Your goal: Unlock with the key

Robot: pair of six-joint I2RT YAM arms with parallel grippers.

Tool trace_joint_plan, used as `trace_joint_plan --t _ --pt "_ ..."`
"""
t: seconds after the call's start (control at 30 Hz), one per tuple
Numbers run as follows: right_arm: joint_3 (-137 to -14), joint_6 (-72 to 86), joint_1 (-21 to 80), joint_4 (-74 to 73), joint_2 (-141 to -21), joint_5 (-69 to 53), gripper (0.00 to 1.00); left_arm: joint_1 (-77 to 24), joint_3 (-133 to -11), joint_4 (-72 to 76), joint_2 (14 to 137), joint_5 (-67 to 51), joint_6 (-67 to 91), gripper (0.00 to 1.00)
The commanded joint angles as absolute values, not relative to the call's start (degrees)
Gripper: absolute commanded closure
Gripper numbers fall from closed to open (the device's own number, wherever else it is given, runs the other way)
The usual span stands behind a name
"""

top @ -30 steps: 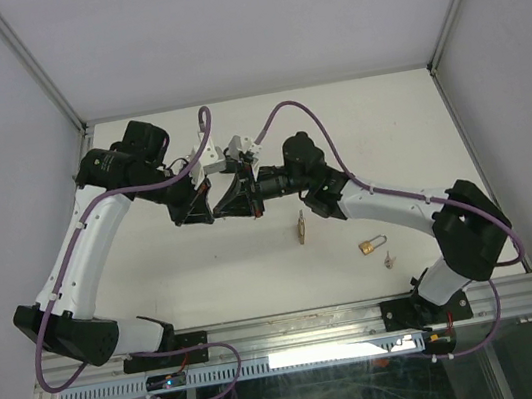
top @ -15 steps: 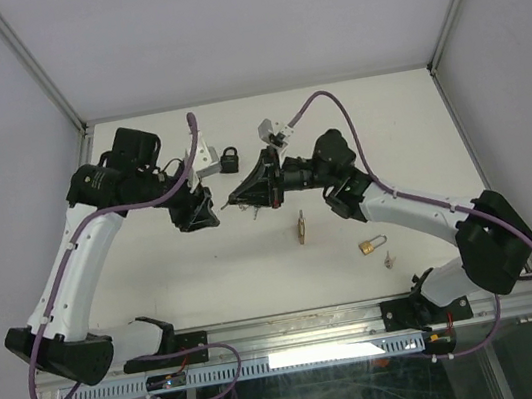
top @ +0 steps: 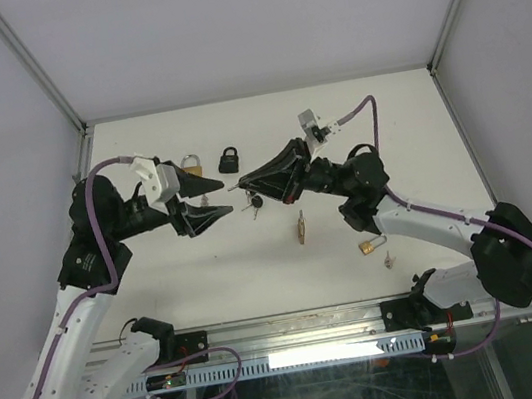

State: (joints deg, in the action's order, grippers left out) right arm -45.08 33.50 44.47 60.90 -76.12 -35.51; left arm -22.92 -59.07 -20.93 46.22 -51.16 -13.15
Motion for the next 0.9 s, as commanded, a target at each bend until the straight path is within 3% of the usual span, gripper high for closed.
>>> trace_joint_plan --t 0.0,0.17,0.33,0.43,0.5,0.7,0.87 --pt "-43.61 37.17 42.63 67.91 -71.18 -29.06 1.0 -23.2 -59.47 -9.81 50.23 -54.0 -3.21 0.47" --pt "-46.02 32.23 38.48 37.47 -61.34 -23.45 1.0 -23.41 -62.41 -14.17 57.58 -50.21 1.54 0.43" --pt "-48.22 20.34 34.4 7.33 -50.39 4.14 1.0 -29.55 -61.1 -14.38 59.64 -31.56 3.06 0.32" --pt "-49.28 18.39 32.15 -4.49 -47.65 12.51 1.0 -36.36 -64.36 -18.9 65.99 -19.49 4.96 0.17" --pt "-48.87 17.2 30.85 -9.31 -46.71 14.8 1.0 -41.52 -66.74 -21.55 69.18 -13.06 4.05 0.02" --pt "-44.42 14.68 29.99 -11.47 -45.31 14.98 1.0 -49.34 -74.34 -26.34 83.32 -1.0 10.8 0.01" --pt "-40.73 12.12 29.35 -10.99 -42.38 10.53 1.0 -50.32 -79.65 -23.17 91.82 -7.74 2.31 0.01"
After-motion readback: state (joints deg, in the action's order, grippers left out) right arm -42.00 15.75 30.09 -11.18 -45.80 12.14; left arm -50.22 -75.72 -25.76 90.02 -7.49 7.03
